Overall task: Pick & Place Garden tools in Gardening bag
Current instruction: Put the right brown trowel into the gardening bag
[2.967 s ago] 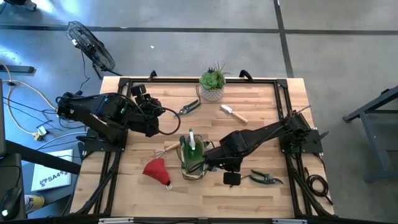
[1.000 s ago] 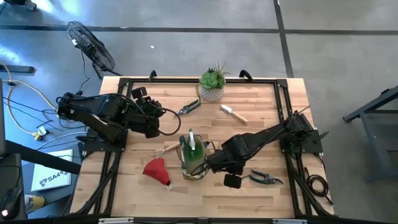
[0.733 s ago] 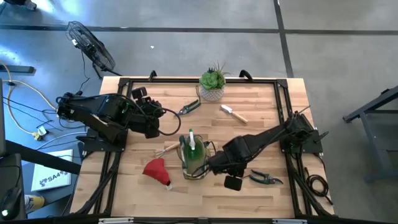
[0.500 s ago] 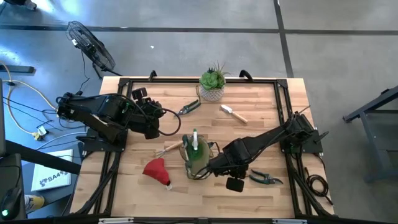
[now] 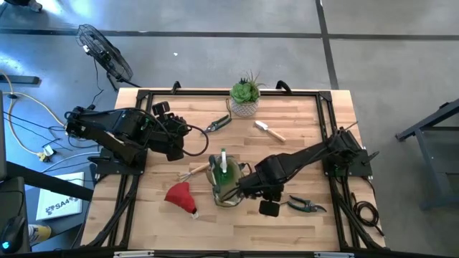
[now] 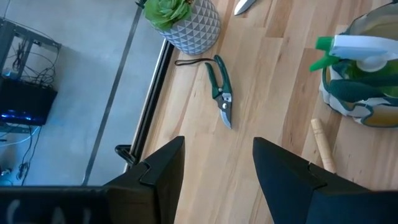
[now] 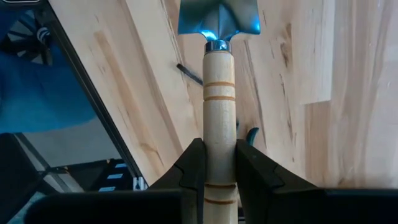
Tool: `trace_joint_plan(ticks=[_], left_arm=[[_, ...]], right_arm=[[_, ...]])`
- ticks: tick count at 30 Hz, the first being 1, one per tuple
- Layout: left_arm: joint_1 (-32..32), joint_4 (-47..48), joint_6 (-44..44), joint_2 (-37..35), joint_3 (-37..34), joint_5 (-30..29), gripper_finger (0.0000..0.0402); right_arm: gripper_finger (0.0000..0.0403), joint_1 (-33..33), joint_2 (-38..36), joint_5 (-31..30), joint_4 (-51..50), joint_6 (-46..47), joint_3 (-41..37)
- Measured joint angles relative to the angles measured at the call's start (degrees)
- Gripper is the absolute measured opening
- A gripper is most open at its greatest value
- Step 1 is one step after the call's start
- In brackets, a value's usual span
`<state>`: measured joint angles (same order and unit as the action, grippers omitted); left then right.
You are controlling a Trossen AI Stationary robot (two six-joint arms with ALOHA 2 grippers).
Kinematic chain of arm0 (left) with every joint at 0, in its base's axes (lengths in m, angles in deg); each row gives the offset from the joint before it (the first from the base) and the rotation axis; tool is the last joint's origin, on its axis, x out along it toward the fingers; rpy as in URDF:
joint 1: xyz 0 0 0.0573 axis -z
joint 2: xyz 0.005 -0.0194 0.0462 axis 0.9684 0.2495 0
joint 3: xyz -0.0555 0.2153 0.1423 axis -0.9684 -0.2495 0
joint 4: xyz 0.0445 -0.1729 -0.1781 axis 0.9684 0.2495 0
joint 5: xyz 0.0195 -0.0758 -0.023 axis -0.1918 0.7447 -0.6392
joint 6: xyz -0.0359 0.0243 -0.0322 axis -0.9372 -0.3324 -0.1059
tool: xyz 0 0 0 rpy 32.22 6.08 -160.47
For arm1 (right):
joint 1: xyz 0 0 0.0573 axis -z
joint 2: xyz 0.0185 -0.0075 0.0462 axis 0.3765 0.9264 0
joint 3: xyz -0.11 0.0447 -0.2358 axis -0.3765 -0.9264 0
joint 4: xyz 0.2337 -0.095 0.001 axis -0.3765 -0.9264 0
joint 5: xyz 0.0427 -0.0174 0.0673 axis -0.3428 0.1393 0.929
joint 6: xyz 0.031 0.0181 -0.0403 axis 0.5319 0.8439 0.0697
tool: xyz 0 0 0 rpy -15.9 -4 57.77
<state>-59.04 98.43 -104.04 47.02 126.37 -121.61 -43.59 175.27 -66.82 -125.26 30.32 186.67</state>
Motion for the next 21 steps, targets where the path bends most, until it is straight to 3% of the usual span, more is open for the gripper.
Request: trace_joint_plan(ticks=[14, 21], left_arm=[[0.0, 0.0, -1.0, 0.0, 0.0, 0.5, 0.0182], [0.1, 0.0, -2.7, -0.1, 0.0, 19.3, 0.0182]], right_arm=[[0.0049, 2.7, 0.1, -0.8, 0.0, -3.2, 0.2], [0.0049, 2.7, 0.1, -1.6, 0.0, -3.8, 0.2]])
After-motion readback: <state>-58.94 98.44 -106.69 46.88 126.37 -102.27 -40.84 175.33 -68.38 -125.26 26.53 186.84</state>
